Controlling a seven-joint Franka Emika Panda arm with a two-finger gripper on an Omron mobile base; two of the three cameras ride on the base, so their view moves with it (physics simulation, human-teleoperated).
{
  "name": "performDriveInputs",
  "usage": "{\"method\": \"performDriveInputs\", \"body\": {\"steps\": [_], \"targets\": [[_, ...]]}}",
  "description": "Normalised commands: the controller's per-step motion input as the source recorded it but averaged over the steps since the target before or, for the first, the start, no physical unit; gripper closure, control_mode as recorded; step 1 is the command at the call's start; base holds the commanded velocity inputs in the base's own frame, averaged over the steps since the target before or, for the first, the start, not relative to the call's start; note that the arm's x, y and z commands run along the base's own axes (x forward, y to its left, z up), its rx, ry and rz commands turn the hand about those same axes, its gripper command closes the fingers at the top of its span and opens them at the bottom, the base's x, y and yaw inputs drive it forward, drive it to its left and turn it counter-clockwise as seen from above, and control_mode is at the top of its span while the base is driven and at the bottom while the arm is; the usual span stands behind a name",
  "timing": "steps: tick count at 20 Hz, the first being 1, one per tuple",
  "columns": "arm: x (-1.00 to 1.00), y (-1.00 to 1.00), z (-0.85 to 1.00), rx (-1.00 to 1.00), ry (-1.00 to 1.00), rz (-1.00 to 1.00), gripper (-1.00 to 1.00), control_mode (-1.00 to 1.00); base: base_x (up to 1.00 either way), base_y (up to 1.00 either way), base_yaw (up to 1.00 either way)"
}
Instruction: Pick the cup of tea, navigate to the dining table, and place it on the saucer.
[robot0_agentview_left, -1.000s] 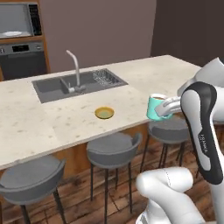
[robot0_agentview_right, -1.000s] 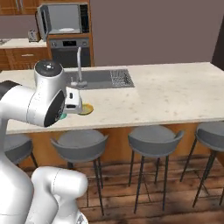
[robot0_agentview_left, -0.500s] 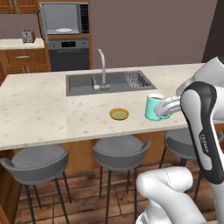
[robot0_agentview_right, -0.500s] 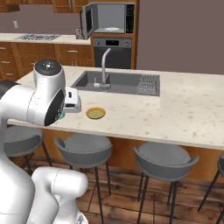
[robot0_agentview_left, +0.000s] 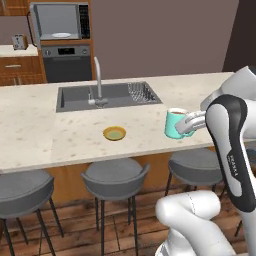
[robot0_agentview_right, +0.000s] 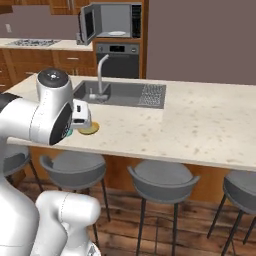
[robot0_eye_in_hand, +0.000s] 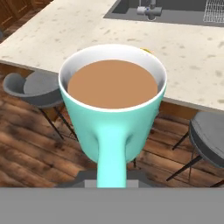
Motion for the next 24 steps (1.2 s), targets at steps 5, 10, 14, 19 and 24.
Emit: {"method": "performDriveInputs", "body": {"steps": [5, 10, 14, 19, 24], "targets": [[0.0, 0.0, 0.0, 0.0, 0.0, 0.0, 1.0, 1.0, 0.73, 0.21, -0.05], [0.0, 0.0, 0.0, 0.0, 0.0, 0.0, 1.0, 1.0, 1.0, 0.17, -0.02], [0.0, 0.0, 0.0, 0.0, 0.0, 0.0, 1.0, 1.0, 1.0, 0.06, 0.0], [0.0, 0.0, 0.0, 0.0, 0.0, 0.0, 1.0, 1.0, 0.24, 0.0, 0.0], [0.0, 0.0, 0.0, 0.0, 0.0, 0.0, 1.0, 1.0, 0.0, 0.0, 0.0]]}}
